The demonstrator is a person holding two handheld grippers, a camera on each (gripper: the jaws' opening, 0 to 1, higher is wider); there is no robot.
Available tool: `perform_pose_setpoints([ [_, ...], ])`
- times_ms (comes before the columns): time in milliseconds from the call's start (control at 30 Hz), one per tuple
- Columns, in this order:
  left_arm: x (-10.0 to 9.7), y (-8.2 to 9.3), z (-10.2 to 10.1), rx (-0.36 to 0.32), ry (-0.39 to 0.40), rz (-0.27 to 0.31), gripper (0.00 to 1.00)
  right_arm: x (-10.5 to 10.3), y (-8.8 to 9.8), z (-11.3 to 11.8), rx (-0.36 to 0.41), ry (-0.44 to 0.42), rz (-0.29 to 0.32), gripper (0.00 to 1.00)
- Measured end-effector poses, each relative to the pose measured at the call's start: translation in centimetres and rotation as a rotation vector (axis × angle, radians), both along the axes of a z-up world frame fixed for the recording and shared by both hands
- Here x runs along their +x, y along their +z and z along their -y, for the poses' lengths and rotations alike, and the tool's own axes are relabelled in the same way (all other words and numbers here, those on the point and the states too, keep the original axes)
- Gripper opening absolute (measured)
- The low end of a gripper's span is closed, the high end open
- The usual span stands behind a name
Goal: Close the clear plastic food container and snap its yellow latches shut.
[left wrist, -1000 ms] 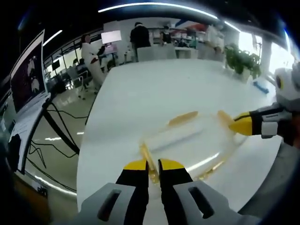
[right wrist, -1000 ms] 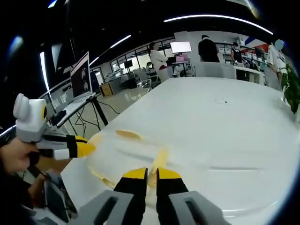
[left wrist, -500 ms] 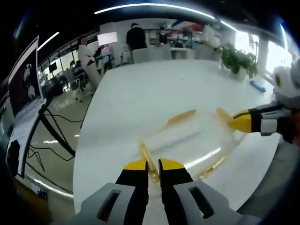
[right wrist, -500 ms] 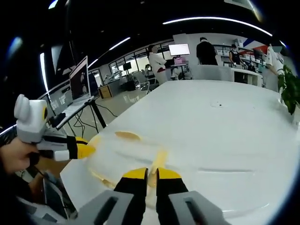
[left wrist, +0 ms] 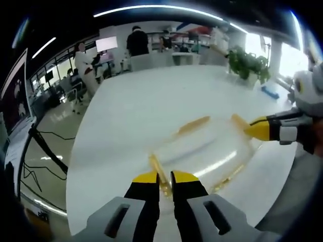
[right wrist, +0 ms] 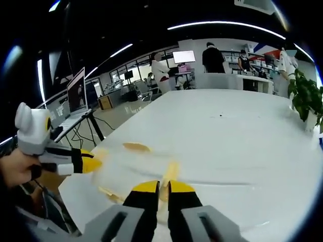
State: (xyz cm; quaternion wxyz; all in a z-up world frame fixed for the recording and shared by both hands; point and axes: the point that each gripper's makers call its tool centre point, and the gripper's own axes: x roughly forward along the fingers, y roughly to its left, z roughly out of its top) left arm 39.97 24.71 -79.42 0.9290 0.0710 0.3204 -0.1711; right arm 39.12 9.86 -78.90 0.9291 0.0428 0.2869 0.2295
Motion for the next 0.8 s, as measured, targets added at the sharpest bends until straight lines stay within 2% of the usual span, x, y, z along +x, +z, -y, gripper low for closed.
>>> perform_pose_setpoints([
  [233, 0.4, 0.2, 3.2, -0.018, -0.044, 0.009, 0.06, 0.0, 0.5, 3.3, -0.023, -0.042, 0.019, 0.02],
  [500, 0.3, 0.3, 7.1, -0.029, -0.124, 0.010, 0.06, 0.0, 0.1, 7.1, -0.026, -0.094, 0.002, 0.01],
  [800, 0.1, 0.2, 10.0, -0.055, -0.153, -0.005, 0.07, -0.1, -0.1, 10.2, -0.044, -0.112, -0.006, 0.01],
])
